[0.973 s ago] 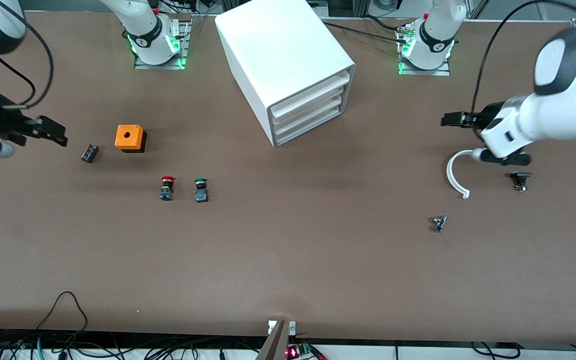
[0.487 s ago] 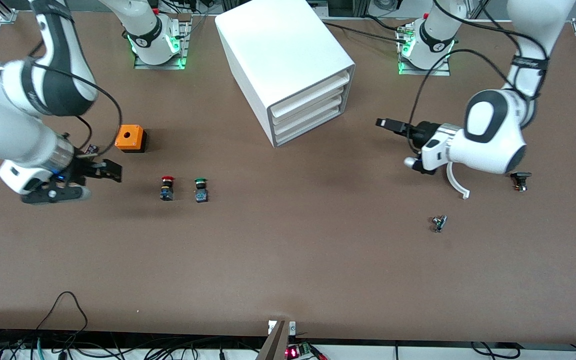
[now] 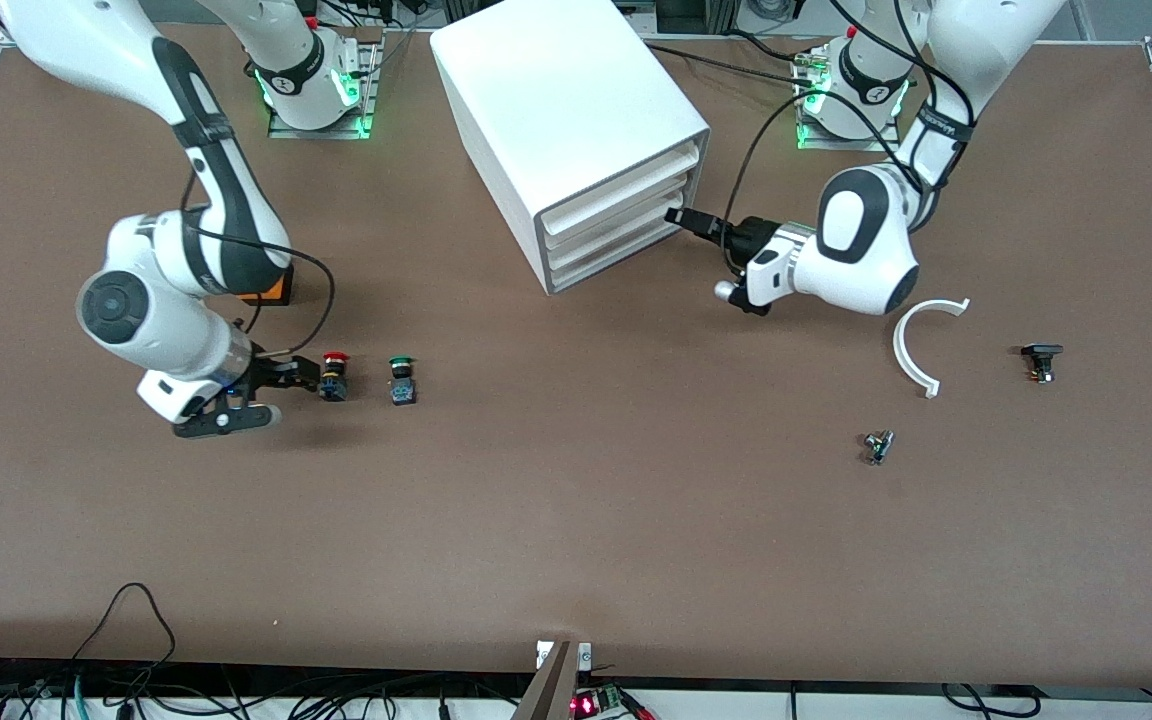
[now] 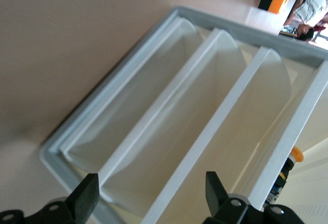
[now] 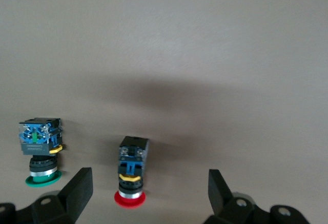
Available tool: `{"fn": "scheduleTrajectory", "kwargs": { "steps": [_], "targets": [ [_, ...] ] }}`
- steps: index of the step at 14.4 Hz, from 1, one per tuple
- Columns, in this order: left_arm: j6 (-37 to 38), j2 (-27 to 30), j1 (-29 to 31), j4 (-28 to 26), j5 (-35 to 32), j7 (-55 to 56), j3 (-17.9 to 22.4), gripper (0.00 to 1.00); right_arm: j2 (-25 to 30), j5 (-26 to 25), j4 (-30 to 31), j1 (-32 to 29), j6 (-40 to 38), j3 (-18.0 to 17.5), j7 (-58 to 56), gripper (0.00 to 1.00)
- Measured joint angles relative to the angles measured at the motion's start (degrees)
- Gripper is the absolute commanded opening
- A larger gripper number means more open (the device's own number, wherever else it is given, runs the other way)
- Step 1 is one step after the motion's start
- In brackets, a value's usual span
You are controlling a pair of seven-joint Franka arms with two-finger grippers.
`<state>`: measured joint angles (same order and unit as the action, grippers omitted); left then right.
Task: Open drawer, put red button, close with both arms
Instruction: 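Grasp the red button with the right gripper while the left gripper grips the drawer, then pull the top drawer open with the left gripper, then withdraw it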
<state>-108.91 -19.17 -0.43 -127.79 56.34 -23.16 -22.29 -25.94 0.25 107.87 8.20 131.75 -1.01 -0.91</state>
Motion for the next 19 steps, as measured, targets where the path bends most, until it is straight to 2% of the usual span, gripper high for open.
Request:
{"fn": "scheduleTrajectory", "kwargs": {
  "steps": [4, 6, 7, 8, 9, 10, 12, 13, 15, 17, 18, 19],
  "targets": [
    [-2.18, 0.0, -0.16, -1.09, 0.08, 0.02, -3.17, 0.77, -2.14, 0.0, 0.22, 2.3, 0.37, -0.02, 3.12, 1.0],
    [-3.7, -0.02, -0.25, -1.68, 0.95, 0.07, -4.85, 0.71, -2.28, 0.0, 1.42, 2.52, 1.67, -0.01, 3.32, 1.0],
    [-4.42, -0.02, -0.38, -1.88, 1.61, 0.08, -5.2, 0.58, -2.32, 0.0, 2.78, 2.51, 3.59, 0.02, 3.32, 1.0],
    [-4.94, -0.03, -0.42, -2.02, 1.98, 0.09, -5.34, 0.39, -2.36, 0.0, 4.46, 2.5, 5.83, 0.06, 3.32, 1.0],
    [-5.29, -0.04, -0.42, -2.23, 2.11, 0.09, -5.39, 0.08, -2.43, 0.0, 6.17, 2.5, 7.93, 0.06, 3.32, 1.0],
    [-5.44, -0.06, -0.5, -2.51, 2.15, 0.06, -5.56, 0.0, -2.49, 0.0, 7.57, 2.5, 9.41, 0.07, 3.32, 1.0],
    [-5.44, 0.03, -0.58, -2.43, 2.89, 0.04, -5.9, 0.0, -2.57, 0.0, 8.79, 2.5, 10.35, 0.07, 3.32, 1.0],
    [-5.42, 0.15, -0.57, -2.38, 3.0, -0.15, -5.89, 0.0, -2.6, 0.0, 8.92, 2.5, 10.4, 0.07, 3.32, 0.92],
    [-6.8, 0.45, -0.08, -2.15, 3.0, -0.84, -4.82, 0.0, -2.88, 0.0, 8.96, 2.49, 10.41, 0.08, 3.32, 0.67],
    [-9.73, 1.7, 1.19, -1.04, 2.98, -2.19, -1.21, 0.0, -3.15, 0.0, 8.96, 2.49, 10.49, 0.08, 3.32, 0.5],
    [-11.21, 2.22, 1.82, -0.37, 2.91, -2.9, 0.85, 0.75, -3.17, 0.0, 8.96, 2.49, 10.54, 0.08, 3.32, 0.43],
    [-12.26, 2.48, 2.35, 0.33, 2.87, -3.41, 2.61, 1.0, -3.19, 0.0, 8.96, 2.48, 10.57, 0.08, 3.32, 0.4]
  ]
}}
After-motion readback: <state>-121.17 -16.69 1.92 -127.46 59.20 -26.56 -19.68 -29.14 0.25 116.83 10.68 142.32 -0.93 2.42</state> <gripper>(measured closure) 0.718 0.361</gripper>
